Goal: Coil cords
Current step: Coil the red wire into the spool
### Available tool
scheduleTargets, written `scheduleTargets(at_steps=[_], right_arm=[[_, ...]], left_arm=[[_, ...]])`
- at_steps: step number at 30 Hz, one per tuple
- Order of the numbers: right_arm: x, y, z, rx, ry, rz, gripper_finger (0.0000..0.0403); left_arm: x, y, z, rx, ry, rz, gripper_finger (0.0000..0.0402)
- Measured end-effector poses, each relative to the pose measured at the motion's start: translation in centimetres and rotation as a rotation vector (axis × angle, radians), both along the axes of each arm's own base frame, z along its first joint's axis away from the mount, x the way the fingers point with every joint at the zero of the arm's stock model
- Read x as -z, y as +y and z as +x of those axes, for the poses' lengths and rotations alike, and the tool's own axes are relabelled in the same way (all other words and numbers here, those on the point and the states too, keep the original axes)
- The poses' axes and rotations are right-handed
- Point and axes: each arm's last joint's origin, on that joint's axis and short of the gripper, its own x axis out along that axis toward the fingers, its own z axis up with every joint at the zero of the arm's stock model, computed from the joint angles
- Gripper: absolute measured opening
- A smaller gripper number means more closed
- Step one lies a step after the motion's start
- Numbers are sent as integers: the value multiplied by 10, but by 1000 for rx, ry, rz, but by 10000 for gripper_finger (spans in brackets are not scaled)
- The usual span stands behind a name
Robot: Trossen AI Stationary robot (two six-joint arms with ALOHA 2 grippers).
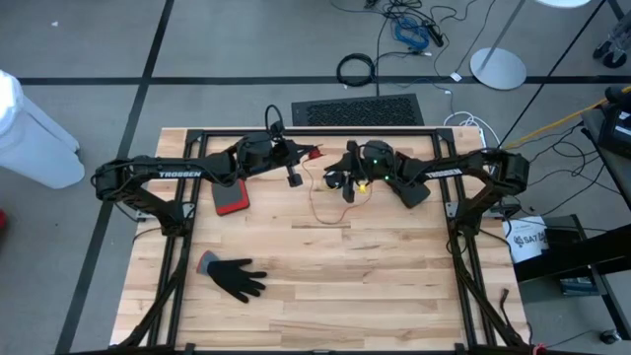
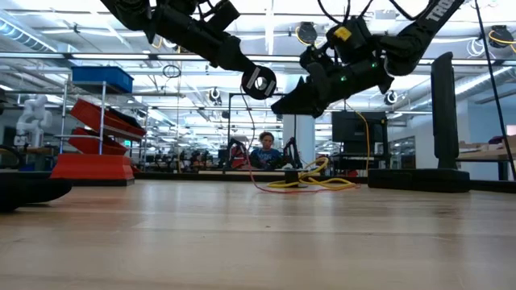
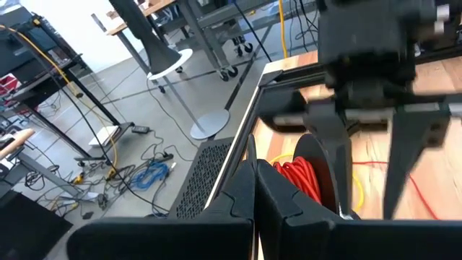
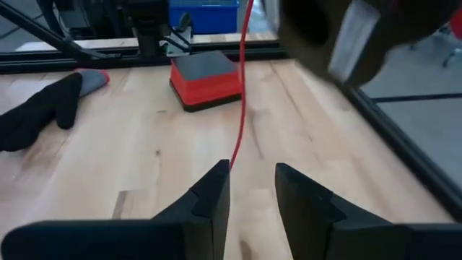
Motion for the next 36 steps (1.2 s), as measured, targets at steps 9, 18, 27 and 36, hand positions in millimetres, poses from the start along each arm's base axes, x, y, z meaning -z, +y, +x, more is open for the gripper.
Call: scheduleTargets(at_steps=[9,18,27,36], right_arm=[[42,-2,20,-49,-35,148,100],[68,-4,32,-73,-112,237,100],[78,-7,38,-30,-109,194,76],[75,-8,38,-43,-121,144,4]], left_arm=[[0,0,0,0,-3,-1,0],[-1,0,0,1,-10,0,0],[-1,-4,2,18,-12,-1,0],[-1,-4,2,20,-12,-2,0]])
